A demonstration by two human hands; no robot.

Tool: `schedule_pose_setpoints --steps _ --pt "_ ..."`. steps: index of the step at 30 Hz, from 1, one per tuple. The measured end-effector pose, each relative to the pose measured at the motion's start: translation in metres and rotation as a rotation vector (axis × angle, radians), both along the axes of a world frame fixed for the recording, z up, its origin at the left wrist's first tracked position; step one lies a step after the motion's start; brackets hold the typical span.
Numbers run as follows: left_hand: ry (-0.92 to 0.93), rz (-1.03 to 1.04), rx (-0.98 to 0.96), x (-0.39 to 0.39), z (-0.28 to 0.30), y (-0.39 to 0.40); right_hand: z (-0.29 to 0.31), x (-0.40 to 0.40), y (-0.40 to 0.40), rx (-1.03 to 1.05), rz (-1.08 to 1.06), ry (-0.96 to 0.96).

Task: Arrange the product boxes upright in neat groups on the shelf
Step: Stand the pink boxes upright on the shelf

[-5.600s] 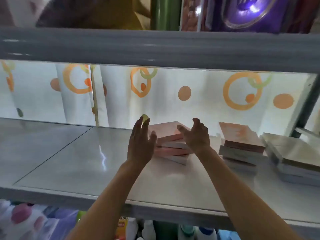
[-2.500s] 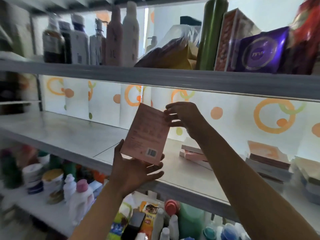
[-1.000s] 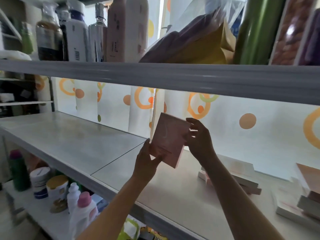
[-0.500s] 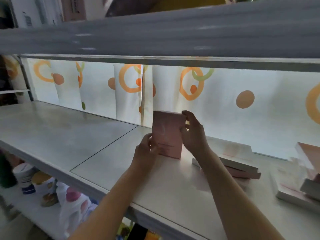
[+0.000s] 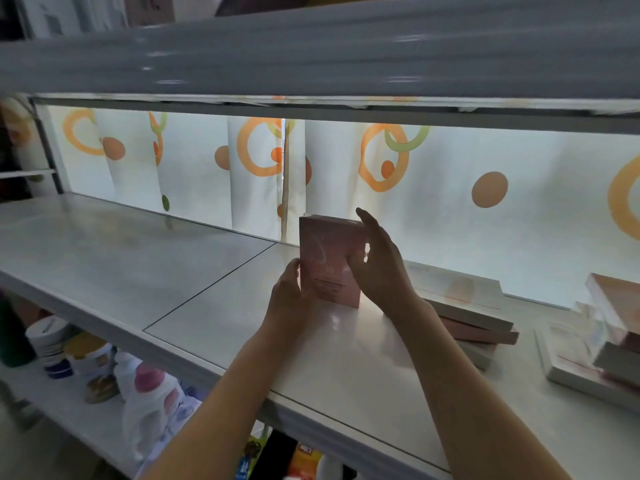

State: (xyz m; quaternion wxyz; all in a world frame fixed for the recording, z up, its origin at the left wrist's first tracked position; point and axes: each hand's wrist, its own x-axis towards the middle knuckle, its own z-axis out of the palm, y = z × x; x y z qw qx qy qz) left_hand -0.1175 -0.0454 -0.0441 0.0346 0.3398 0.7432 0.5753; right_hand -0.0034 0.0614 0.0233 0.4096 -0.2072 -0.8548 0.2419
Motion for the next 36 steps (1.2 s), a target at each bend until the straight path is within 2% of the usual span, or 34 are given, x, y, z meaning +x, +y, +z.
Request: schedule_pose_setpoints --steps 16,24,30,33,36 --pt "0.064 0.081 -0.043 -0.003 -0.003 0.002 0.001 0.000 -0.002 -0.057 -0.019 0.009" --pt "0.195 0.205 0.162 0.039 0.022 -0.019 0.008 0.018 -0.008 -0.082 -0.031 0.055" --pt "0.340 0.032 0.169 0.091 0.039 -0.007 0.011 0.062 0.008 -0.040 -0.157 0.112" --pt "0.396 -0.171 0.179 0.116 0.049 0.014 0.015 0.095 0.027 0.019 -0.234 0.077" --pt "0.408 -0.237 0.173 0.131 0.053 0.040 0.012 0.125 0.043 0.028 -0.316 -0.012"
